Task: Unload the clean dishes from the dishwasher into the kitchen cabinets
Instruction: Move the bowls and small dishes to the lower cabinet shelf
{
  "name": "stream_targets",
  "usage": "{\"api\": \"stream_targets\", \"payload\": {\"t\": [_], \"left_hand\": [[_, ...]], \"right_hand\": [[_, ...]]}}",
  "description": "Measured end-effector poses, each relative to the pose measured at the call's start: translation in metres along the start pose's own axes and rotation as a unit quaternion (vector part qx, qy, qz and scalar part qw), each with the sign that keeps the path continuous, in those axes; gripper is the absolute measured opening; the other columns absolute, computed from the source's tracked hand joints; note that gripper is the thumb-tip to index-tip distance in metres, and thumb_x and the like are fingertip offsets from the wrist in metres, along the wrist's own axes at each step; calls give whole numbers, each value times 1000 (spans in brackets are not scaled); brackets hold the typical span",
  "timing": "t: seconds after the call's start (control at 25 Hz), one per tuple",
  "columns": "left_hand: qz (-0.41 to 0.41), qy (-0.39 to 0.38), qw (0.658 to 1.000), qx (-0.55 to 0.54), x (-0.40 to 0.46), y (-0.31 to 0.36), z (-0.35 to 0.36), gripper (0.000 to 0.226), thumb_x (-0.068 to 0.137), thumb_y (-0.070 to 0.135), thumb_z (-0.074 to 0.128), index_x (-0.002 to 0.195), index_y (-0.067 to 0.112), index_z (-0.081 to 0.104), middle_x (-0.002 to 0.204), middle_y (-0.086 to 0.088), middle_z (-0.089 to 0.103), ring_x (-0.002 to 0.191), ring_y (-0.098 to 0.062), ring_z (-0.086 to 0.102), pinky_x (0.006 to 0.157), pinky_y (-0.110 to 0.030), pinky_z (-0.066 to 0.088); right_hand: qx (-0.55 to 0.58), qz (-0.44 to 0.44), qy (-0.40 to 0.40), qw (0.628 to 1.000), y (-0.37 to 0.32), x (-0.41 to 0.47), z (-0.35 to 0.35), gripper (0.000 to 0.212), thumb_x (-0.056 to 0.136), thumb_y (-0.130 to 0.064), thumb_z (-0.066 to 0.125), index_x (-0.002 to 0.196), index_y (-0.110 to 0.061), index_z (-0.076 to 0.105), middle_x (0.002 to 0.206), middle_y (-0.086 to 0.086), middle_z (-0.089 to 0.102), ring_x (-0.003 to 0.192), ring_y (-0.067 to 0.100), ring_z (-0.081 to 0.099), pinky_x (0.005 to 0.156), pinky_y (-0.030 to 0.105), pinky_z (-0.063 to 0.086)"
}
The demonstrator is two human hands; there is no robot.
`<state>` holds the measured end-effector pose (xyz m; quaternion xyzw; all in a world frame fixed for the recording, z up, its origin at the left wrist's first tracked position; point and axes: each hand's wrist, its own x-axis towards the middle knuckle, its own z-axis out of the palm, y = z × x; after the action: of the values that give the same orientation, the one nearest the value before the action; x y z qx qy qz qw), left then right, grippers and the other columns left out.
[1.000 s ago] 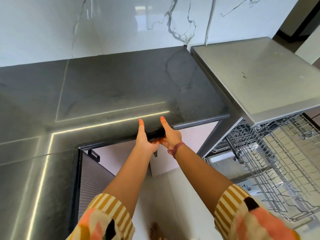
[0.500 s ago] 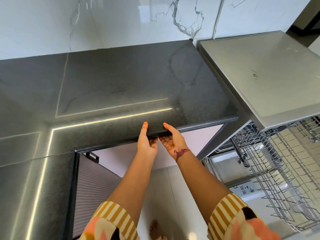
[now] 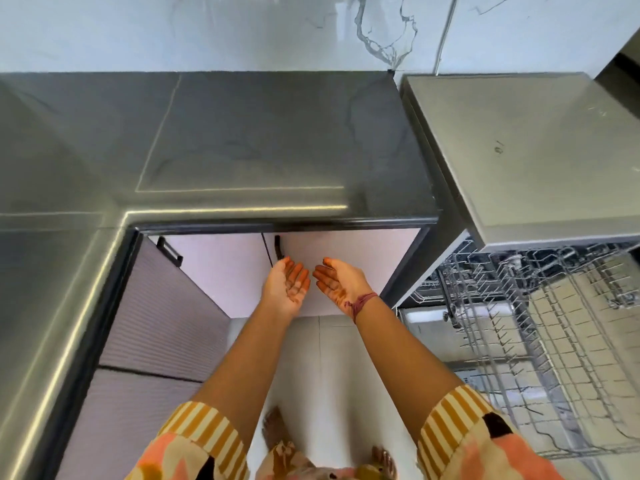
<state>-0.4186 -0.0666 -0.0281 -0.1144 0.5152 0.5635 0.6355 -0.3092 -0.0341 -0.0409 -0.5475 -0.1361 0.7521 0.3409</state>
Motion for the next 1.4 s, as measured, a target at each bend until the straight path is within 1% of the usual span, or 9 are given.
{"api": "stream_targets", "payload": {"t": [0.12, 0.2, 0.36, 0.48, 0.56, 0.72, 0.96, 1.16, 1.4], "left_hand": [[-10, 26, 999, -18, -42, -71, -9, 15, 95, 20, 52, 92, 9, 61, 110, -7, 62, 99, -22, 61, 91, -32, 47], [-23, 34, 999, -33, -66, -115, -16, 14, 94, 19, 53, 85, 10, 61, 99, -6, 64, 86, -20, 62, 83, -32, 50], [-46, 39, 998, -31, -118, -196, -26, 10, 92, 17, 55, 91, 10, 62, 91, -5, 65, 84, -20, 63, 75, -30, 50], [-60, 42, 997, -10, -145, -242, -29, 11, 93, 17, 55, 95, 9, 62, 96, -6, 67, 85, -21, 64, 71, -30, 52], [-66, 39, 997, 9, -163, -270, -30, 13, 93, 17, 55, 97, 8, 63, 97, -7, 68, 86, -22, 65, 67, -32, 52], [-47, 14, 999, 16, -201, -319, -37, 15, 94, 18, 54, 101, 8, 63, 101, -8, 68, 93, -24, 64, 76, -32, 52], [-51, 5, 999, -9, -260, -399, -77, 15, 94, 18, 54, 100, 9, 63, 99, -8, 68, 92, -23, 65, 71, -33, 51], [-65, 31, 997, -39, -302, -455, -96, 11, 92, 17, 55, 95, 9, 62, 97, -6, 66, 88, -21, 63, 68, -30, 52], [-72, 28, 997, -20, -310, -511, -65, 14, 94, 17, 54, 100, 7, 61, 97, -9, 66, 87, -24, 63, 69, -33, 50]], "right_hand": [[-32, 32, -14, 999, 11, -34, -72, 33, 96, -13, 53, 125, 4, 54, 127, 19, 59, 116, 30, 59, 92, 34, 49], [-42, 43, -10, 998, 19, -56, -117, 33, 97, -13, 51, 127, 2, 54, 125, 17, 61, 111, 29, 61, 89, 34, 50], [-27, 65, -14, 997, 33, -108, -205, 30, 97, -12, 51, 123, 2, 55, 101, 12, 66, 97, 25, 63, 83, 31, 51], [-25, 65, -14, 997, 43, -140, -255, 26, 97, -12, 50, 120, 0, 56, 110, 15, 64, 108, 28, 60, 95, 36, 48], [-16, 64, -1, 998, 52, -162, -285, 24, 97, -12, 51, 118, -1, 57, 108, 14, 66, 103, 26, 62, 89, 34, 51], [-3, 55, 16, 998, 72, -202, -345, 14, 95, -12, 54, 105, -5, 62, 96, 11, 68, 86, 22, 66, 73, 29, 53], [37, 50, 52, 997, 94, -258, -453, 16, 97, -12, 49, 101, -4, 62, 92, 13, 66, 84, 23, 63, 82, 34, 50], [45, 48, 105, 992, 92, -289, -544, 19, 99, -17, 47, 103, -4, 60, 97, 15, 66, 87, 25, 64, 74, 34, 52], [70, 18, 118, 990, 63, -302, -607, 20, 100, -17, 45, 106, -4, 60, 96, 13, 67, 86, 24, 64, 70, 32, 55]]}}
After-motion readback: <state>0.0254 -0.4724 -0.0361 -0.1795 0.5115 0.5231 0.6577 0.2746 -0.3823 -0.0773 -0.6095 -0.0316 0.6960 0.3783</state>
